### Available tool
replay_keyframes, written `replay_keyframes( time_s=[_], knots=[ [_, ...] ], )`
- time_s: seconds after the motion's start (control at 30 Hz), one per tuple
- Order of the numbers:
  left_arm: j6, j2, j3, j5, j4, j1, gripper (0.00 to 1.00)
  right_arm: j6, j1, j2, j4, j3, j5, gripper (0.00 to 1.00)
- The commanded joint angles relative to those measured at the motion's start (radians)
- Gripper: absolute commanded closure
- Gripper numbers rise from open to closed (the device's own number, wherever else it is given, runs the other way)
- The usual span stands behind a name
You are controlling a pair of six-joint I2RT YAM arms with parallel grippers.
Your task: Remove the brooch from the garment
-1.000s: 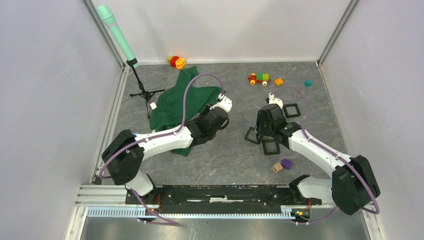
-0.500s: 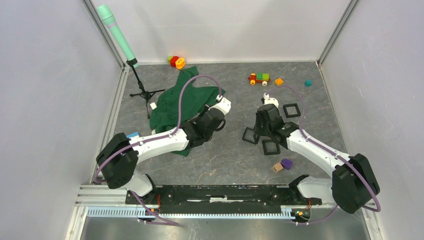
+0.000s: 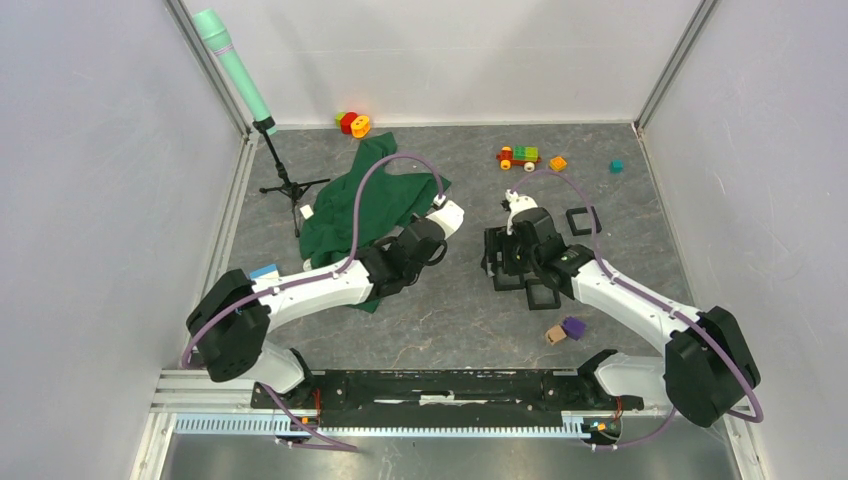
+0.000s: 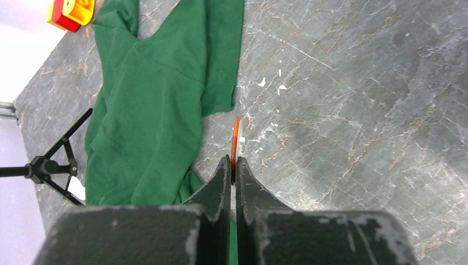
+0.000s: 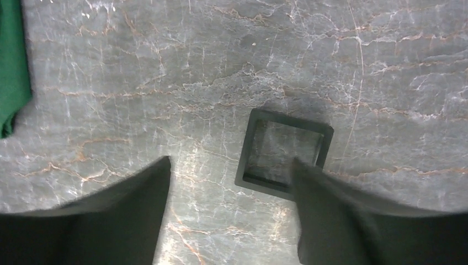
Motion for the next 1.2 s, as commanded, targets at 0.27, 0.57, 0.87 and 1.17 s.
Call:
replay_keyframes(
  time_s=[0.27, 0.57, 0.87, 1.17],
  knots=[
    [0.009, -0.051, -0.014, 0.072, 0.033, -0.002, 0.98, -0.186, -0.057, 0.054, -0.040, 0.039, -0.017, 0.02],
    [0.011, -0.075, -0.042, 0.076, 0.054, -0.003, 0.98, -0.136, -0.055, 0.158, -0.032, 0.072, 0.043, 0.02],
    [0.011, -0.068, -0.041, 0.081, 0.054, -0.004, 0.98, -0.100, -0.041, 0.181, -0.017, 0.068, 0.102, 0.07],
    [0.008, -0.065, -0.040, 0.083, 0.052, -0.003, 0.98, -0.071, -0.017, 0.221, 0.005, 0.074, 0.106, 0.10]
  ],
)
